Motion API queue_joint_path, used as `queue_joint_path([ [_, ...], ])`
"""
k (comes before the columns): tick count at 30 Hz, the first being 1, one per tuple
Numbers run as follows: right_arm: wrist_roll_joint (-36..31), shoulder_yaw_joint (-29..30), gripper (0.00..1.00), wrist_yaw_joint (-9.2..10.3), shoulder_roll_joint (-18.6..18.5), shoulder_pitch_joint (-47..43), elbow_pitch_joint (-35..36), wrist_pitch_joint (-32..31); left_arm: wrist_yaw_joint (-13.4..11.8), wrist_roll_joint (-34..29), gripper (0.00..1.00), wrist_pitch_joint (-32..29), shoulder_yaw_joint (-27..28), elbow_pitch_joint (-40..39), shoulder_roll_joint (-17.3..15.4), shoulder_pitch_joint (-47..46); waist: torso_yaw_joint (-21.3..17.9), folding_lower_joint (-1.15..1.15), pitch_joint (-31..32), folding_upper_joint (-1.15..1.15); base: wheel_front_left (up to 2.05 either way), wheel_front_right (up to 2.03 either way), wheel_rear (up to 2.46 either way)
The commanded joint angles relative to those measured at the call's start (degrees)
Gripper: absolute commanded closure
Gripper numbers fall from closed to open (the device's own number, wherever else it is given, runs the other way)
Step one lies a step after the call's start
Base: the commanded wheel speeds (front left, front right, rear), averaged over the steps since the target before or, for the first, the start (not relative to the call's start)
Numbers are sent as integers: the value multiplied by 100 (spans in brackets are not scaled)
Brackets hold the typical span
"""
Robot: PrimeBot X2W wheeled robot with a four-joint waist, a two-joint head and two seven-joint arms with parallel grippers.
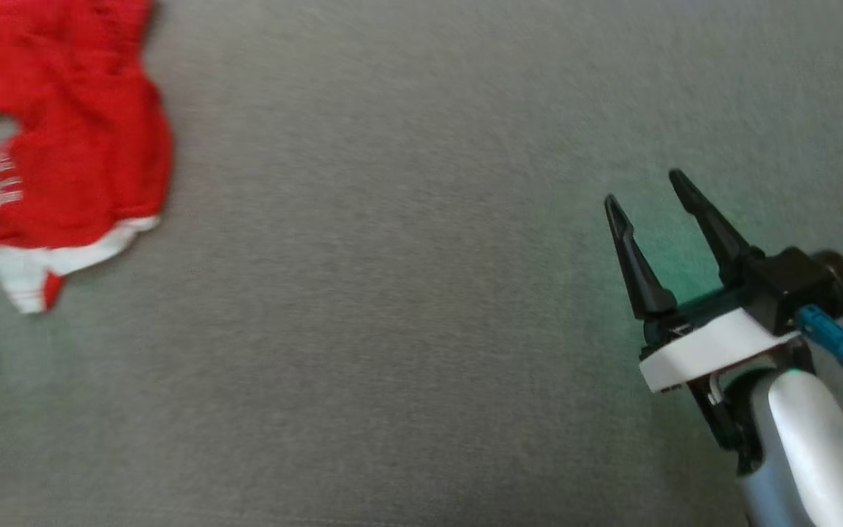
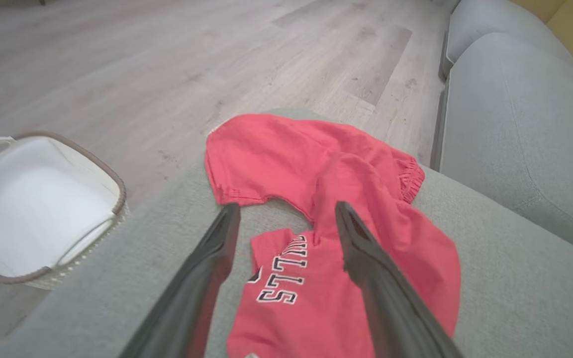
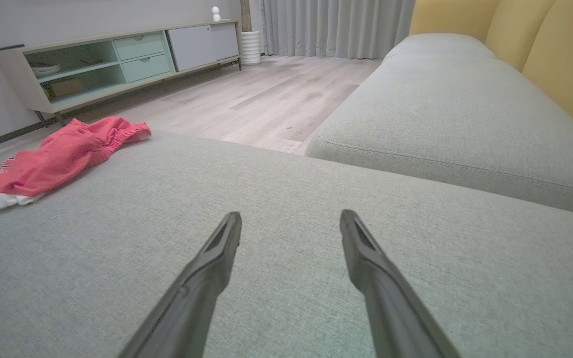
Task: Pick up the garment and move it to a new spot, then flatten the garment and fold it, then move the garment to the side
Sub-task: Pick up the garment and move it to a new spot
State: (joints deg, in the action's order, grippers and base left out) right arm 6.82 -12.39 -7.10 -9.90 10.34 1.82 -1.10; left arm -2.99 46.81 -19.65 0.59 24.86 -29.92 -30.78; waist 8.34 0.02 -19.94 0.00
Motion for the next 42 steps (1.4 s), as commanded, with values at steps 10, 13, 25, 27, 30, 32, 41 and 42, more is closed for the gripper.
queue_joint_path([
  [10,-11,-168,0,-39,-101,313,503,4,-36,594,0,-877,485,366,-543,-608,-808,-2,-1056,0,0,0,0],
  [13,-3,-161,0,-39,-77,314,486,26,-114,784,0,-1247,481,500,-493,-656,-831,-2,-1053,0,0,0,0],
  [25,111,-148,0,-39,-34,244,414,52,-790,995,100,-2718,81,57,-355,-4,-819,-2,-757,0,0,0,0],
  [27,119,-138,0,-39,-25,213,407,47,-828,926,100,-2503,156,-168,-388,93,-829,-2,-685,0,0,0,0],
  [30,149,-143,0,-39,-2,157,341,62,-787,850,100,-2182,254,-401,-413,192,-843,-2,-503,0,0,0,0],
  [32,184,-154,0,-39,19,110,273,94,-683,757,100,-1921,296,-544,-469,211,-848,-2,-326,0,0,0,0],
  [41,352,-177,0,-39,177,-119,-67,276,-54,560,100,-1329,190,-1242,-609,-320,-853,-2,715,0,0,0,0],
  [42,372,-181,0,-39,197,-148,-114,290,-14,540,100,-1340,125,-1334,-596,-409,-859,-2,851,0,0,0,0],
])
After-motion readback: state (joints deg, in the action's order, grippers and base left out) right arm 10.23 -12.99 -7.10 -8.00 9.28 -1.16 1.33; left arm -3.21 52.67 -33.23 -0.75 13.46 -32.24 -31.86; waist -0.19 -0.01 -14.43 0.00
